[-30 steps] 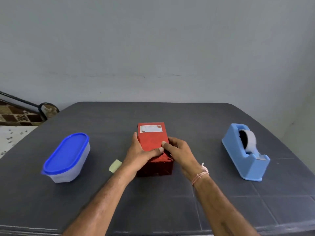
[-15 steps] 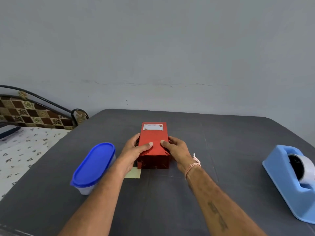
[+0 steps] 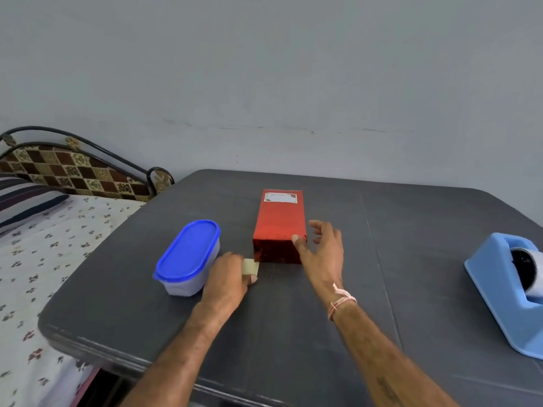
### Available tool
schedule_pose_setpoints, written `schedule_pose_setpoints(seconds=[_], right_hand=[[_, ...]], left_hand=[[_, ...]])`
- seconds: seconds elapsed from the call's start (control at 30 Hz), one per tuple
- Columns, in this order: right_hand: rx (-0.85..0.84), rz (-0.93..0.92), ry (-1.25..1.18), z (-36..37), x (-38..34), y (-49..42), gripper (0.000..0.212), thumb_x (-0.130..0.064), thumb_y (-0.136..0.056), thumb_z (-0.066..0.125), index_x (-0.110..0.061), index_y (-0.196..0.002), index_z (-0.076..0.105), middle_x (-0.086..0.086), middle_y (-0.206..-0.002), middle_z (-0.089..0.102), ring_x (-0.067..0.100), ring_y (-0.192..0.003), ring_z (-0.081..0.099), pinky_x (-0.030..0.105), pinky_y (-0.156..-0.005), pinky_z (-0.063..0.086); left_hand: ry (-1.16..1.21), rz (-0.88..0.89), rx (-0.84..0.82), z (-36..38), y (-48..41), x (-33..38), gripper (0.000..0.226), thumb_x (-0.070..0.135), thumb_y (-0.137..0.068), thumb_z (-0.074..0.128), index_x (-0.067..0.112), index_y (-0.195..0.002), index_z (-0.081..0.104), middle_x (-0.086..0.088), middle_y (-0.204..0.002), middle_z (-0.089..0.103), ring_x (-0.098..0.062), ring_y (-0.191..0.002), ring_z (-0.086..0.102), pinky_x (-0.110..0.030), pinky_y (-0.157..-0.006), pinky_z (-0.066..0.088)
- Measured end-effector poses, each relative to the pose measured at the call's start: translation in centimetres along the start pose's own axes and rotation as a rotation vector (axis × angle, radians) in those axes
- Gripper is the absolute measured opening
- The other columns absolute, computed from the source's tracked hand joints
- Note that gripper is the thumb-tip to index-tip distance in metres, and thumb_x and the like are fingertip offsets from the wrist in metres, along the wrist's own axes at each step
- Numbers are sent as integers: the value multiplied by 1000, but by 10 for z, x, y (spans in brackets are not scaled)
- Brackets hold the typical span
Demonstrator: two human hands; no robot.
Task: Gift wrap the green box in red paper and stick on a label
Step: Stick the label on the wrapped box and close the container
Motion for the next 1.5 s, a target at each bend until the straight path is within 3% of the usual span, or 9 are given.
schedule_pose_setpoints(seconds=[0.13, 0.37, 0.53, 0.73, 0.87, 1.03, 1.23, 1.37, 1.5], right_hand=[[-123, -5, -17, 4, 7, 17, 54, -29, -86, 81, -33, -132, 54, -6, -126, 51, 15, -106, 61, 36, -95, 54], [-80, 53, -95, 7, 14, 3, 51, -29, -83, 84, -33, -115, 44, -7, -113, 61, 14, -97, 65, 38, -89, 56], [-119, 148, -175, 8, 30, 16, 34, -33, -84, 84, -22, -98, 55, -6, -89, 66, 5, -79, 62, 15, -71, 49], [-548, 423, -639, -3, 12, 52, 17, -16, -96, 69, -8, -110, 73, 5, -95, 74, 12, -83, 65, 23, -60, 50], [-458, 541, -656, -49, -20, 51, 9, -10, -96, 68, -5, -99, 74, 13, -91, 73, 17, -81, 63, 23, -60, 50], [-377, 535, -631, -131, -90, 40, 22, -3, -98, 63, -9, -117, 73, 14, -91, 65, 19, -75, 58, 28, -66, 52], [-231, 484, -518, -237, -118, 16, 14, -7, -97, 67, -11, -105, 77, 14, -101, 76, 24, -95, 70, 34, -89, 58], [-198, 433, -474, -291, -118, 15, 32, -14, -91, 76, -11, -122, 72, 12, -113, 75, 26, -111, 70, 33, -96, 57], [-60, 390, -450, -344, -100, 9, 23, -11, -84, 83, -13, -107, 78, 10, -100, 78, 24, -96, 73, 35, -86, 58]], left_hand=[[40, -16, 142, -4, 7, -11, 13, 28, -88, 81, 16, -89, 76, 3, -86, 70, -12, -75, 63, -31, -69, 53], [235, -24, 165, -5, 26, -6, 10, 20, -86, 82, 27, -90, 76, 14, -78, 68, -5, -73, 64, -37, -68, 57], [544, -123, 8, 1, 24, -3, 15, 19, -80, 87, 29, -86, 77, 12, -77, 75, -2, -72, 70, -16, -62, 50], [771, -245, -201, -15, 43, 45, 14, 14, -79, 87, 18, -79, 74, -3, -72, 73, -7, -62, 63, -17, -54, 46], [921, -326, -345, -47, 50, 91, 8, 11, -81, 85, 11, -79, 76, -7, -67, 72, -11, -59, 60, -21, -53, 47], [1155, -476, -529, -83, 58, 161, 12, 12, -82, 82, 5, -84, 72, -2, -66, 71, -10, -61, 60, -17, -53, 46], [1541, -698, -717, -76, 69, 268, 6, 4, -84, 72, 6, -86, 67, -1, -68, 71, -4, -57, 65, -12, -54, 52], [1586, -781, -736, -72, 79, 327, 10, -2, -90, 67, 6, -83, 67, -8, -74, 73, -8, -58, 69, -16, -54, 56], [1500, -754, -719, -73, 101, 389, 9, 8, -88, 74, 14, -81, 72, -4, -73, 74, -8, -58, 68, -19, -52, 54]])
Point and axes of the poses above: each hand's wrist, its own y-axis away from the middle knuckle, its own z-axis out of the palm, x = y × z, the point moved 5 cm from there along -y, towards the middle knuckle
